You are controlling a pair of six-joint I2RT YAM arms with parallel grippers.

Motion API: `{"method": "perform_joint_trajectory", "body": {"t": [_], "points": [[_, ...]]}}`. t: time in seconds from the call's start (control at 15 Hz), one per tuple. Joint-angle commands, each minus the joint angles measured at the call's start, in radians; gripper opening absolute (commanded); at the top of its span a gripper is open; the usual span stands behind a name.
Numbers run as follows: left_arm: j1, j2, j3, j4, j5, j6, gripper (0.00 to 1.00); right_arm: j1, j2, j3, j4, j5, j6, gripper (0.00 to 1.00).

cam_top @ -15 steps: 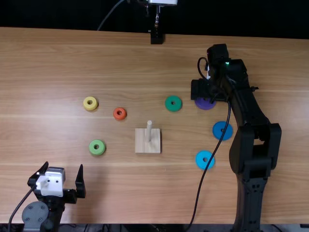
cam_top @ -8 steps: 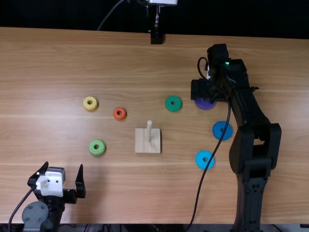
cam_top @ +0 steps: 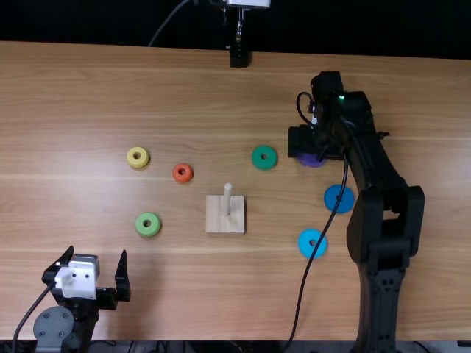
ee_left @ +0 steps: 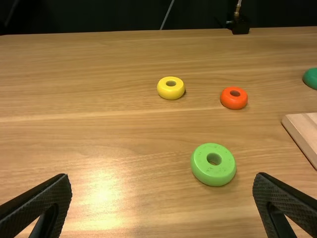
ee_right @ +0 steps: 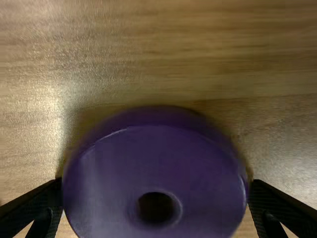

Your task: Build the Hanoi tower: stack the rings onto the peg from bottom to top in this color order: purple, dark blue, light blue, dark green, light green, yellow, orange.

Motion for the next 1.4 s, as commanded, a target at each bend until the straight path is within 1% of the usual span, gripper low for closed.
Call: {"method": "perform_joint_trajectory", "body": {"t": [0.0,0.6,0.67,0.73,0.8,0.87,0.93,1.0,1.2,1.33], "points": [[-0.008,-0.012,-0.112,-0.077,0.005,-0.005,1.0,0.015,0.034,0.011,-0.011,0.014,0.002,1.0],[-0.008,-0.012,-0.112,-0.077,0.005,-0.005,1.0,0.012,0.042,0.037,0.0,0.016,0.002,1.0],[-0.008,-0.012,-0.112,-0.077,0.005,-0.005,1.0,0.012,0.042,0.037,-0.002,0.016,0.0,0.98],[-0.008,-0.012,-0.112,-0.077,0.005,-0.005,1.0,0.011,0.04,0.037,0.004,0.014,0.0,0.63],[-0.008,-0.012,-0.112,-0.077,0.005,-0.005,1.0,0.012,0.039,0.037,0.002,0.014,0.0,0.37],[-0.008,-0.012,-0.112,-0.077,0.005,-0.005,1.0,0.012,0.037,0.033,-0.007,0.016,-0.005,0.24],[-0.008,-0.012,-0.112,-0.077,0.007,-0.005,1.0,0.014,0.034,0.027,-0.011,0.016,-0.007,0.13],[-0.008,-0.012,-0.112,-0.077,0.005,-0.005,1.0,0.017,0.033,0.024,-0.011,0.016,-0.007,0.1],[-0.008,-0.012,-0.112,-0.077,0.005,-0.005,1.0,0.019,0.014,0.028,-0.016,0.014,-0.016,0.09],[-0.008,-0.012,-0.112,-0.077,0.005,-0.005,1.0,0.04,-0.088,0.027,-0.075,0.011,-0.024,0.09]]}}
